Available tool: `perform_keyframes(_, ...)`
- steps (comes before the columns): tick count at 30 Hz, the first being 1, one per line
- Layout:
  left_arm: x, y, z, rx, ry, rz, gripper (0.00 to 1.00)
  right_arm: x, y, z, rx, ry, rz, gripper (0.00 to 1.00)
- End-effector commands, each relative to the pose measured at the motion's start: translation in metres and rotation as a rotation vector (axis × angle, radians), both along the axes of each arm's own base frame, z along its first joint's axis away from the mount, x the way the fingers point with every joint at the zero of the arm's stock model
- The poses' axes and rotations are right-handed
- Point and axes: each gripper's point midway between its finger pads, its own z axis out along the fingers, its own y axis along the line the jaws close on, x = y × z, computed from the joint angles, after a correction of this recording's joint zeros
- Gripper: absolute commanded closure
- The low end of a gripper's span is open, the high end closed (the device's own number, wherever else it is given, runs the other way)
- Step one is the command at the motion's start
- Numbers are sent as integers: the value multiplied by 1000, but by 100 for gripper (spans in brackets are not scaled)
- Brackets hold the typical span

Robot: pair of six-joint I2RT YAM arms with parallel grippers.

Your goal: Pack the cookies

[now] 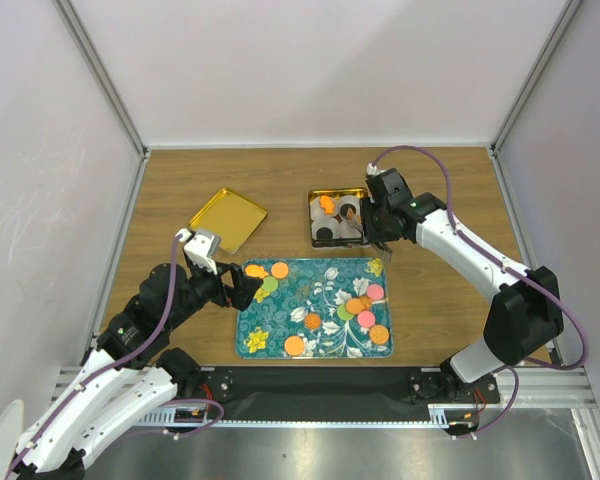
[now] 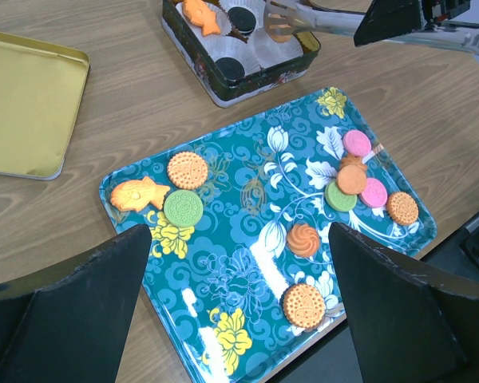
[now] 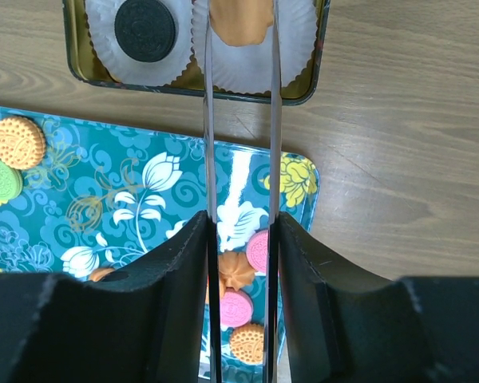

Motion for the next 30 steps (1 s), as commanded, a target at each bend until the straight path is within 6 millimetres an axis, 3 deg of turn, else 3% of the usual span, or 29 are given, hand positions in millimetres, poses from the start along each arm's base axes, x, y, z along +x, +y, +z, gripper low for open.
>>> perform_keyframes(1,1,-3,15,-19,-35,-8,0,9,2,5,14,-36,11,59)
perform_keyframes(15,1,-3,15,-19,-35,-8,0,2,-4,-5,4,-13,9,52)
perform_keyframes(30,1,-3,14,-18,-34,-8,0,0,-3,10,26,-43,15,49)
